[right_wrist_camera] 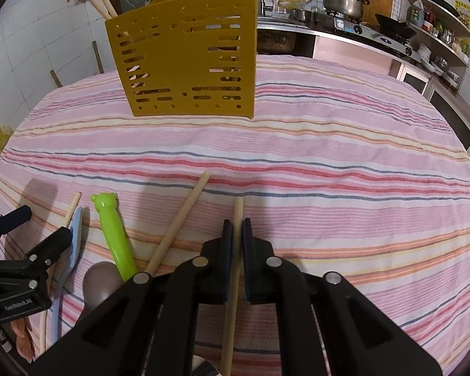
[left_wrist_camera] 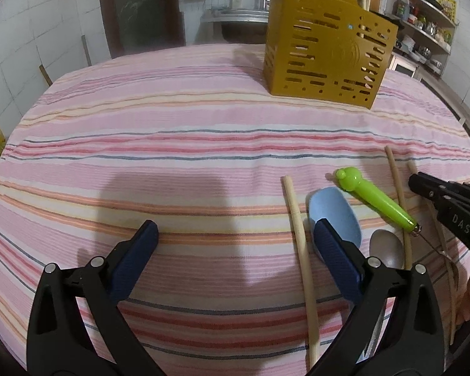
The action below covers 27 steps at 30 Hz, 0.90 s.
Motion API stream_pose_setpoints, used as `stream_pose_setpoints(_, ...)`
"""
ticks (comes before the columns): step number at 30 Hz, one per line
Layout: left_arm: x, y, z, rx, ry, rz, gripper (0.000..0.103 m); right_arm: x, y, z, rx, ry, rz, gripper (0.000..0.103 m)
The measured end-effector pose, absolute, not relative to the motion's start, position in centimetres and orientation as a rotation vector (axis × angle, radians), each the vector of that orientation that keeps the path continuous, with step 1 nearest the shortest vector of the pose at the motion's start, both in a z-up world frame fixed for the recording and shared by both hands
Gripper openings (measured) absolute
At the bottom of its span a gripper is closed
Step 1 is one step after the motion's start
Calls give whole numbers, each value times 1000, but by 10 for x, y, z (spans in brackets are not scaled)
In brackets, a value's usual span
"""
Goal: Organize utensils
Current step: 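Close the right tool on a wooden chopstick while the left tool grasps another chopstick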
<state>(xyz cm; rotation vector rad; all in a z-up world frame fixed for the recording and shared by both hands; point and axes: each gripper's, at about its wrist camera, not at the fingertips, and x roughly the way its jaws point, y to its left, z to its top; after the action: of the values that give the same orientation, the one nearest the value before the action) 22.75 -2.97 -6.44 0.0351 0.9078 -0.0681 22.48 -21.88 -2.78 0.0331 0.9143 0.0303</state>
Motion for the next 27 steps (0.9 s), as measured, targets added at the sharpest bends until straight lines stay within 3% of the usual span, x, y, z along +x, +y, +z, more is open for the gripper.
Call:
stream_pose_setpoints(6,230,-31,-63,41,915,-54,96,226,-225,-29,73,915,45,7)
stream_pose_setpoints(9,233,-36,-60,47,917,-52,90,227,-226,-29,81,915,49,7)
stream_pose_setpoints(13,235,-48,-58,88,910,-64,74,228,-227,-29,88,915,52,7)
stream_pose_setpoints(21,235,-74,-53,107,943,-87,21,227,-224,-29,61,912,38,7)
stream_pose_setpoints(27,240,-75,-53,78,960,-123,5,231,-223,-28,48,915,23,7)
